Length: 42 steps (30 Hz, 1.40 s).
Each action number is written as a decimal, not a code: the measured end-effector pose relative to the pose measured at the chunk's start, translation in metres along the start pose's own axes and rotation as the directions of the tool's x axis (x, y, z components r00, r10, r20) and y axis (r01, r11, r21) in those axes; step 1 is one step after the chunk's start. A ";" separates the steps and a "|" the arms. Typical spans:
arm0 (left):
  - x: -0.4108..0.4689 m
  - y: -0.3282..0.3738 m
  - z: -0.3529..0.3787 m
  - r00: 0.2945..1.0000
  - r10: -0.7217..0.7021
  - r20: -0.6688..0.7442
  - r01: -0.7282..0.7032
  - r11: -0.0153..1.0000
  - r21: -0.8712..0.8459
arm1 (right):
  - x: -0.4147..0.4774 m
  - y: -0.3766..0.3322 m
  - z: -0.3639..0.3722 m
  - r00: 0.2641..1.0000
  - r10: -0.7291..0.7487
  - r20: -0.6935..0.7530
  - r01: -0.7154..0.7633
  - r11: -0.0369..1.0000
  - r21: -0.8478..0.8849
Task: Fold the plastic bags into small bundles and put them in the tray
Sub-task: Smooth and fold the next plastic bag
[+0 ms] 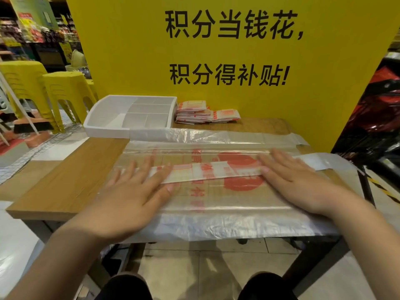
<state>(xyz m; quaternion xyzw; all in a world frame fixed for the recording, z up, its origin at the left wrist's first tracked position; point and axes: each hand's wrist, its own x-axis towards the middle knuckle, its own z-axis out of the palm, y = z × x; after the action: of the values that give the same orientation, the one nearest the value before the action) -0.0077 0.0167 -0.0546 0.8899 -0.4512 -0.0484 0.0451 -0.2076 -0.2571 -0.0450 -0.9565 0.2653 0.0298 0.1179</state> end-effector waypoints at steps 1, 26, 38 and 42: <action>-0.002 -0.005 0.000 1.000 -0.020 0.000 0.020 1.000 0.008 | 0.000 0.012 -0.002 0.999 0.048 -0.003 -0.048 0.999 0.000; 0.004 0.023 -0.038 0.946 0.181 -0.270 -0.112 0.961 0.252 | -0.005 -0.069 -0.020 0.851 -0.452 -0.267 0.335 0.860 -0.386; -0.028 0.083 -0.030 0.731 0.007 -0.682 -0.423 0.790 -0.445 | 0.006 -0.100 -0.082 0.920 -0.154 -0.359 0.349 0.739 0.576; -0.033 0.109 -0.011 0.923 -0.026 -0.383 -0.342 0.397 -0.852 | 0.013 -0.109 -0.090 0.948 -0.029 -0.316 0.276 0.566 0.777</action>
<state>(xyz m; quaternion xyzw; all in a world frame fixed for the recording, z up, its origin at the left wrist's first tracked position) -0.1123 -0.0204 -0.0287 0.6684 -0.4213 -0.1277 0.5995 -0.1409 -0.1951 0.0637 -0.8096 0.1781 -0.2348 0.5077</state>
